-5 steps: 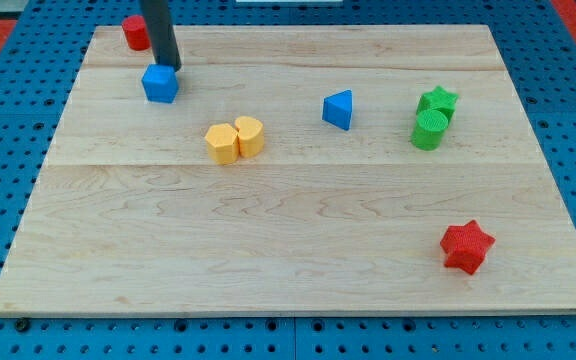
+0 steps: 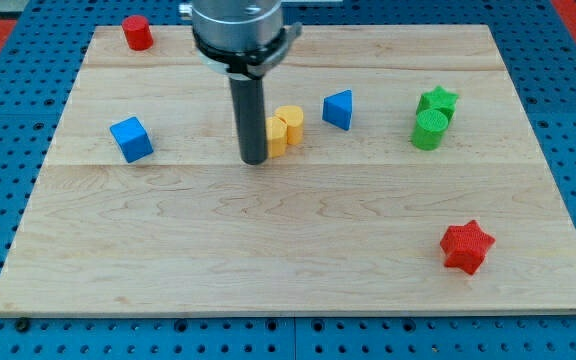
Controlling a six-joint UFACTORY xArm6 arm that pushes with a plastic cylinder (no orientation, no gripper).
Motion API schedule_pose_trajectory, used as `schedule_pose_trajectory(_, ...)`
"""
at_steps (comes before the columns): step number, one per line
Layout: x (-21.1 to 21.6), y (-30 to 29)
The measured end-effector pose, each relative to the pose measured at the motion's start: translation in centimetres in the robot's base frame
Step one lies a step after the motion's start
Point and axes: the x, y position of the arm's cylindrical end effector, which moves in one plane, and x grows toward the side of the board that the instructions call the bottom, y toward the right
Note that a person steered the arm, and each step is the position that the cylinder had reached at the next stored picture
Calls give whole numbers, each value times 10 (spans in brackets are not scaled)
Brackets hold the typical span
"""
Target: Push the yellow heart towards the top center of the board
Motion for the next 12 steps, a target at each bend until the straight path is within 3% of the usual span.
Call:
schedule_pose_trajectory(1,14,27)
schedule_pose_trajectory(4,-36,38)
schedule_pose_trajectory(8,-172,17)
schedule_pose_trajectory(10,-157,8)
schedule_pose_trajectory(12,-171,-25)
